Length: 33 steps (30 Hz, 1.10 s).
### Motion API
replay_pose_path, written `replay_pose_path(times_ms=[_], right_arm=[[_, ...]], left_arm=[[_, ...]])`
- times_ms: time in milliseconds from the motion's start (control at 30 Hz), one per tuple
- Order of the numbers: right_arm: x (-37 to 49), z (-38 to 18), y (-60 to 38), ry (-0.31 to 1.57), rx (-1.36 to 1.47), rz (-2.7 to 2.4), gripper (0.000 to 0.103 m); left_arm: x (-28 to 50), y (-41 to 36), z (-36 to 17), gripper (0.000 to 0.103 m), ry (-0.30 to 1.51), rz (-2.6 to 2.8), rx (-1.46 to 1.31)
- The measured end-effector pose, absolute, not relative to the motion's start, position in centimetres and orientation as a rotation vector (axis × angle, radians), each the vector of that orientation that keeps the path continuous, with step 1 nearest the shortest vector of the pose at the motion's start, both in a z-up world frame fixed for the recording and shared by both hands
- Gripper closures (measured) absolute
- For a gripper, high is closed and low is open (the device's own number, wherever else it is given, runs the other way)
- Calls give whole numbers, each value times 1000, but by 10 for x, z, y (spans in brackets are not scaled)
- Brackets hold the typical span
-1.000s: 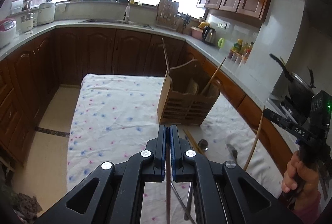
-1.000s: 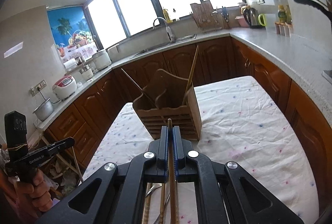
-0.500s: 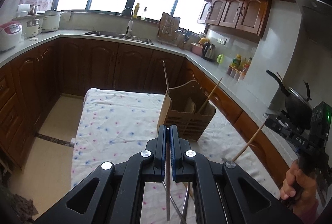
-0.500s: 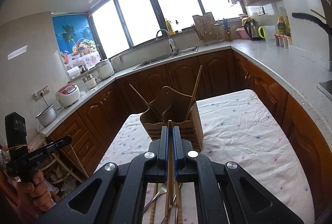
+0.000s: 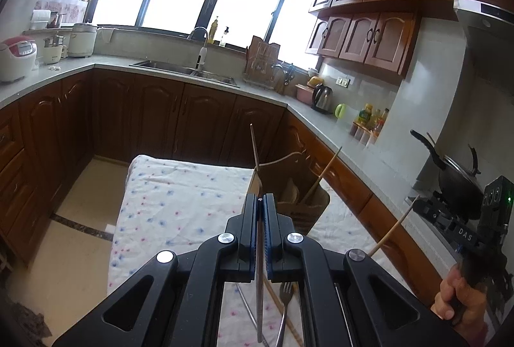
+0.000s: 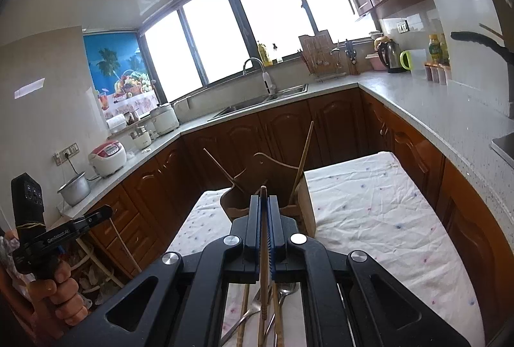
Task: Organize utensils
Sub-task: 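Lift both held chopsticks and carry them over the wooden utensil holder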
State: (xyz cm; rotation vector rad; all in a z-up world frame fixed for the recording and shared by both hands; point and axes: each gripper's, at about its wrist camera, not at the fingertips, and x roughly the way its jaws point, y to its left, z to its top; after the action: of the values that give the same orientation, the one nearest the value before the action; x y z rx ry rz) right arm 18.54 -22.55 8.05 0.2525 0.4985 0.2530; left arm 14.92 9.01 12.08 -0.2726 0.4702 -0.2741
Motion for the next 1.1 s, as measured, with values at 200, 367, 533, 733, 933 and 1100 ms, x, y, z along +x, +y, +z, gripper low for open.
replay_pose_path(times_ms=[200,367,533,733,933,1100], right_arm=[[193,85,-227,480,255,254,100],[203,97,-227,442,256,255,100],[218,118,-228,387,256,252,100],[240,141,-231,325,255,244,100],[263,151,-236,286,258,216,100],[284,146,-241,284,263,198,100]], left_arm=[[161,89,126,101,443,-278,-284],[176,88,133,101,401,-276,-293],[198,83,143,101,346,-271,-293],[228,73,149,101,284,-261,-287],[259,60,144,101,230,-241,-288],[287,50,131,101,200,-223,-302]])
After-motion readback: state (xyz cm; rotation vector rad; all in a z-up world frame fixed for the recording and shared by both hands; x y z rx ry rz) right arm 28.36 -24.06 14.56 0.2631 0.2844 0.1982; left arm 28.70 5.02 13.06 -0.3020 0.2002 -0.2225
